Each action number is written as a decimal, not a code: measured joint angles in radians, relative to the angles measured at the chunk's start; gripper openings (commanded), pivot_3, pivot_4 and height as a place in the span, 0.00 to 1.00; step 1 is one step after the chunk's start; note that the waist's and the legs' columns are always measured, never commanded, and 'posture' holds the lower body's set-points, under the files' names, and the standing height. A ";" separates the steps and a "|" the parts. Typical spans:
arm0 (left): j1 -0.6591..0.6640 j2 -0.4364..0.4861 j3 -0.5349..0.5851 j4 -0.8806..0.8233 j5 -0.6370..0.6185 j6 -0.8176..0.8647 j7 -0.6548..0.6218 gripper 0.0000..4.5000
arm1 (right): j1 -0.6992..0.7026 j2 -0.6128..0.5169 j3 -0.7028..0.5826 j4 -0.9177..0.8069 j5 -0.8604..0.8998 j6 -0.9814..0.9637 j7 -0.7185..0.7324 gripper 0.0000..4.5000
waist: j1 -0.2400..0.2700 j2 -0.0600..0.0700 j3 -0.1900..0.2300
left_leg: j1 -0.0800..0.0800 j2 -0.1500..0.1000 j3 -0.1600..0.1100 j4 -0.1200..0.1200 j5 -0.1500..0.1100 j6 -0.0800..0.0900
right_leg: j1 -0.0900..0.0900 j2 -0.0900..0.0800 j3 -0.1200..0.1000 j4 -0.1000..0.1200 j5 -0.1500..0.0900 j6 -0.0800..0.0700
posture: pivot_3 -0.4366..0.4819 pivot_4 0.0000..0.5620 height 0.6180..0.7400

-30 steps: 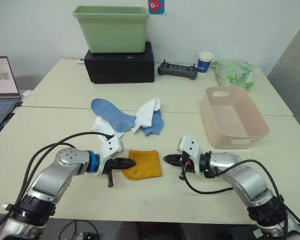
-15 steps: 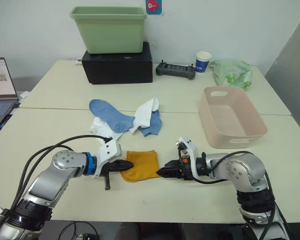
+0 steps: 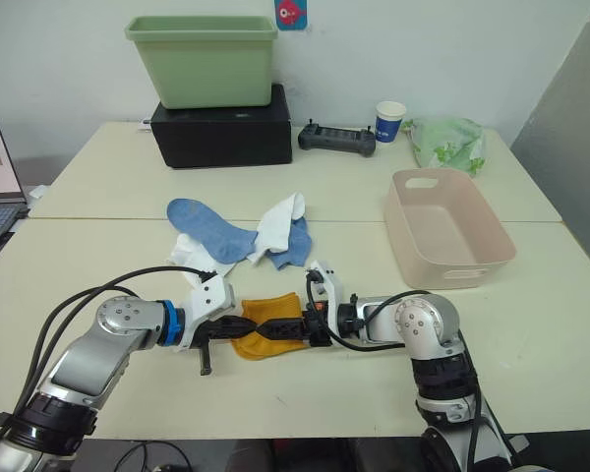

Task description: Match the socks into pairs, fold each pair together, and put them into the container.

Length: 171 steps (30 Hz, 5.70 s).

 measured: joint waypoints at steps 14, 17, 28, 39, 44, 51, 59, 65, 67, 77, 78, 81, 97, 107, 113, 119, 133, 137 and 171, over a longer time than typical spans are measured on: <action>0.000 -0.003 0.056 -0.003 -0.095 0.111 -0.005 0.00 | 0.031 -0.027 0.030 -0.007 0.003 -0.084 -0.021 0.00 | -0.006 0.000 0.001 | -0.001 0.000 0.000 0.000 0.000 0.000 | -0.001 0.000 0.000 0.000 0.000 0.000 | 0.48 0.27 0.92; -0.056 -0.015 0.122 -0.014 -0.194 0.223 0.010 0.00 | 0.054 -0.068 0.043 -0.062 -0.005 -0.120 -0.034 0.00 | 0.005 -0.001 0.004 | -0.004 -0.001 -0.001 0.001 0.000 0.000 | -0.001 -0.001 -0.002 0.000 0.000 0.000 | 0.48 0.27 0.92; -0.402 -0.149 0.158 -0.210 -0.362 0.493 0.240 0.68 | 0.199 -0.426 -0.021 -0.463 0.092 -0.197 0.100 0.00 | 0.019 -0.002 0.005 | -0.005 -0.002 -0.001 0.001 0.000 0.000 | 0.000 -0.002 -0.002 -0.002 -0.001 0.002 | 0.48 0.27 0.92; -0.569 -0.226 0.009 -0.084 -0.324 0.429 0.186 0.99 | 0.257 -0.593 -0.468 -0.662 0.346 -0.202 0.021 0.00 | 0.020 -0.002 0.007 | -0.004 -0.003 -0.001 0.003 0.000 0.000 | 0.000 -0.001 0.000 -0.002 0.000 0.002 | 0.48 0.27 0.92; -0.623 -0.251 -0.001 -0.028 -0.303 0.385 0.149 0.99 | 0.219 -0.806 -0.564 -0.534 0.193 -0.361 -0.015 0.00 | 0.022 -0.002 0.007 | -0.004 -0.004 0.001 0.003 0.000 0.000 | 0.000 -0.002 0.001 -0.002 0.000 0.003 | 0.48 0.27 0.92; -0.631 -0.294 -0.024 -0.003 -0.288 0.365 0.133 0.99 | 0.192 -1.050 -0.217 -0.233 -0.378 -0.935 -0.004 0.00 | 0.012 -0.001 0.007 | -0.003 -0.004 0.003 0.003 0.000 0.000 | -0.001 -0.002 0.003 -0.003 0.000 0.003 | 0.48 0.27 0.92; -0.636 -0.312 -0.033 -0.011 -0.291 0.379 0.117 0.99 | -0.130 -1.057 0.187 0.252 -0.886 -1.469 0.011 0.00 | 0.014 0.003 0.011 | -0.003 -0.004 0.004 0.004 0.000 0.000 | -0.001 -0.003 0.003 -0.002 0.000 0.003 | 0.48 0.27 0.92; -0.636 -0.312 -0.032 -0.018 -0.293 0.398 0.120 0.99 | -0.287 -1.024 0.303 0.545 -1.049 -1.686 0.032 0.00 | 0.023 0.003 0.011 | -0.004 -0.004 0.004 0.004 0.002 -0.003 | 0.000 -0.004 0.002 -0.002 0.003 -0.002 | 0.48 0.27 0.92; -0.636 -0.313 -0.032 -0.025 -0.294 0.400 0.122 0.99 | -0.340 -1.012 0.320 0.620 -1.076 -1.729 0.053 0.00 | 0.023 0.003 0.011 | -0.004 -0.005 0.004 0.004 0.002 -0.004 | 0.000 -0.005 0.002 -0.002 0.003 -0.002 | 0.48 0.27 0.92; -0.636 -0.315 -0.032 -0.036 -0.292 0.400 0.137 1.00 | -0.481 -0.954 0.364 0.804 -1.090 -1.784 0.332 0.38 | 0.022 0.003 0.012 | -0.003 -0.005 0.004 0.005 0.002 -0.004 | 0.001 -0.005 0.002 -0.001 0.003 -0.002 | 0.48 0.27 0.92; -0.636 -0.315 -0.032 -0.035 -0.290 0.399 0.136 1.00 | -0.494 -0.952 0.363 0.805 -1.079 -1.772 0.378 0.46 | 0.023 0.003 0.012 | -0.003 -0.004 0.003 0.005 0.002 -0.004 | 0.001 -0.005 0.002 -0.001 0.003 -0.002 | 0.48 0.27 0.92; -0.637 -0.314 -0.033 -0.024 -0.284 0.394 0.133 1.00 | -0.523 -0.952 0.352 0.801 -1.020 -1.724 0.555 0.70 | 0.023 0.004 0.012 | -0.003 -0.004 0.003 0.005 0.002 -0.004 | 0.001 -0.005 0.001 -0.001 0.003 -0.002 | 0.48 0.27 0.92; -0.626 -0.294 -0.036 -0.004 -0.247 0.391 0.105 1.00 | -0.428 -1.125 0.222 0.457 -0.797 -1.449 0.972 0.77 | 0.038 0.004 0.012 | -0.003 -0.004 0.002 0.006 0.001 -0.001 | 0.001 -0.005 0.001 0.000 0.003 -0.002 | 0.48 0.27 0.92; -0.473 -0.198 0.112 -0.112 -0.297 0.392 0.119 1.00 | -0.397 -1.052 -0.011 0.301 -0.626 -1.256 0.820 0.77 | 0.016 0.005 0.012 | -0.002 -0.003 0.003 0.005 0.002 -0.003 | 0.001 -0.004 0.001 0.002 0.003 -0.003 | 0.48 0.27 0.92; -0.136 -0.064 0.393 -0.152 -0.290 0.343 0.159 1.00 | -0.178 -0.852 -0.196 -0.018 -0.431 -1.035 0.590 0.77 | 0.020 0.005 0.012 | -0.002 -0.002 -0.001 0.005 0.001 -0.002 | 0.001 -0.004 -0.002 0.004 0.002 -0.003 | 0.48 0.27 0.92; 0.173 -0.143 0.594 -0.158 -0.211 0.168 0.267 1.00 | 0.096 -0.673 -0.114 -0.323 -0.353 -0.930 0.438 0.77 | 0.038 0.004 0.012 | -0.003 -0.003 0.000 0.007 0.001 -0.001 | 0.001 -0.005 -0.001 0.004 0.002 -0.002 | 0.48 0.27 0.92; 0.479 -0.204 0.636 -0.130 -0.229 0.089 0.251 1.00 | 0.424 -0.655 0.114 -0.465 -0.430 -1.010 0.356 0.99 | 0.029 0.001 0.009 | -0.001 -0.001 0.000 0.005 0.000 -0.001 | 0.002 -0.003 -0.001 0.001 0.001 0.000 | 0.48 0.27 0.92; 0.448 -0.204 0.628 -0.178 -0.260 0.115 0.269 1.00 | 0.354 -0.637 0.151 -0.447 -0.449 -1.012 0.335 0.99 | 0.032 0.000 0.009 | -0.001 -0.002 0.000 0.006 0.000 -0.001 | 0.003 -0.004 -0.001 0.001 0.001 0.001 | 0.48 0.27 0.92; 0.393 -0.154 0.560 -0.318 -0.373 0.176 0.316 1.00 | -0.373 -0.154 0.470 0.702 -0.944 -1.367 -0.015 0.24 | 0.021 -0.001 0.008 | -0.002 -0.001 -0.001 0.005 0.000 -0.001 | 0.000 -0.003 -0.002 0.002 0.005 -0.006 | 0.48 0.27 0.92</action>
